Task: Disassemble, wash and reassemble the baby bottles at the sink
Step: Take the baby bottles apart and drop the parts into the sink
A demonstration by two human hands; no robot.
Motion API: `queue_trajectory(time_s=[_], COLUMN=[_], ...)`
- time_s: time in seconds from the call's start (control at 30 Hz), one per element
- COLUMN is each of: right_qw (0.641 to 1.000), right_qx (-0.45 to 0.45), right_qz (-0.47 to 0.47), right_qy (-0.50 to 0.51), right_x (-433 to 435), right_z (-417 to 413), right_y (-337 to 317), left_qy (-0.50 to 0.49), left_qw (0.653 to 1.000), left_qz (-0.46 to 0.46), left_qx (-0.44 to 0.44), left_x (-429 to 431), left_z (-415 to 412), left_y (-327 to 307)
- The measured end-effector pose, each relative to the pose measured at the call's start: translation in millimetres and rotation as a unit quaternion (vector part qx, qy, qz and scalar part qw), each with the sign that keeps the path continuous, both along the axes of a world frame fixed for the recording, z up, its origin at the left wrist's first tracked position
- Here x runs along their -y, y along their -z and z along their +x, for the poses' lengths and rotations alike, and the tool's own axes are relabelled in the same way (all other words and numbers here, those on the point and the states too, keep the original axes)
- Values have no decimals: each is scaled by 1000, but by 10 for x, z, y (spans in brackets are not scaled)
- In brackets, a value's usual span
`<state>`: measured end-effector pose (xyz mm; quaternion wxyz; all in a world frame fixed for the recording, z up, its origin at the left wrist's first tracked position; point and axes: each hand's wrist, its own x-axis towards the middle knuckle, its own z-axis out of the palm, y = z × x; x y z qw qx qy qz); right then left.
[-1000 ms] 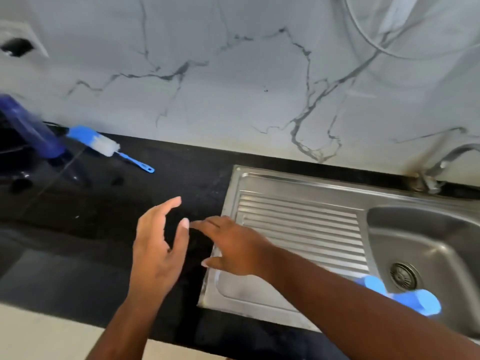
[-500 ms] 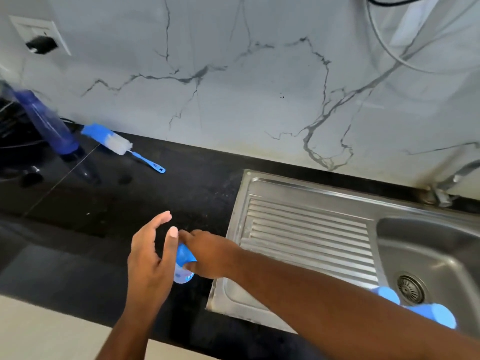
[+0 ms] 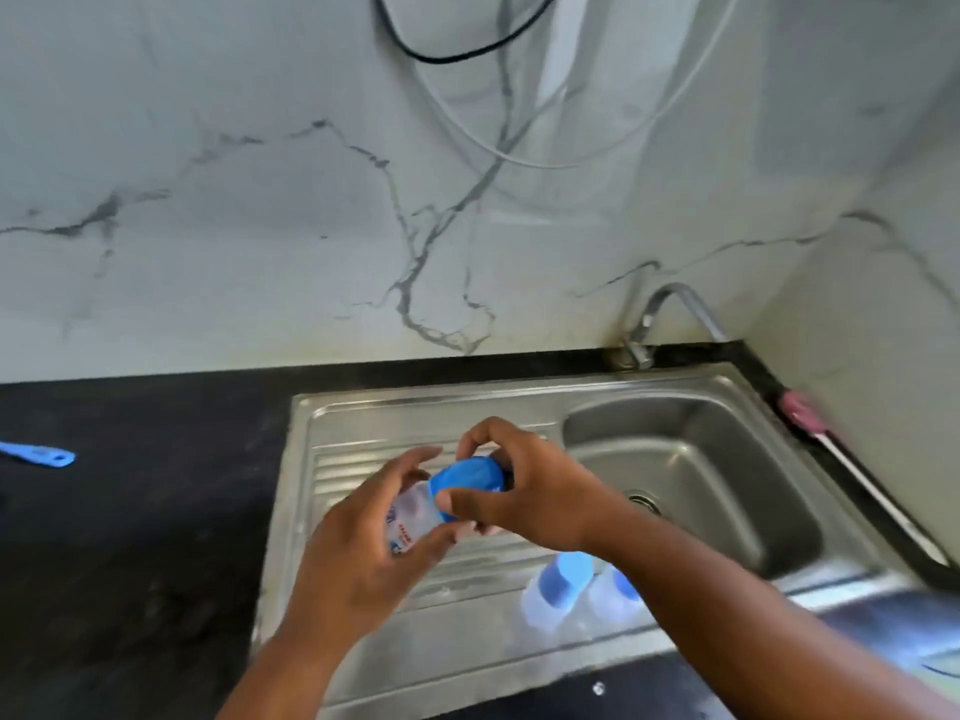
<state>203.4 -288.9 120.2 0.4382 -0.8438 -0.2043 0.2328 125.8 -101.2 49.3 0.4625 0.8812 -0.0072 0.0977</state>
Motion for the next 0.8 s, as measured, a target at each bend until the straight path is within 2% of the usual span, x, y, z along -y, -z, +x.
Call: queue_trajectory(time_s=[0.1,0.23,0.4,0.57,0.8], right_qw=[998,997,997,991,979], right_qx=[-33,14,69,17,-59], right_qz=[17,-13,34,121,181], right_qy=[46,70,18,-47,-78], right_x=[577,1244,2187,3183,4159], right_z=[33,142,535,1035,1694], right_y=[-139,-232,-201,-57,223], left_qy=[52,76,64,68,94], left_qw=[997,992,996,997,993], left_qz=[48,78,38,8,-52], left_qx=[42,65,55,25,-39], left_x=[570,1269,2181,3148,4109], left_z=[243,442,699,1018,1583], left_y=[-174,-339,-389,-462,-377])
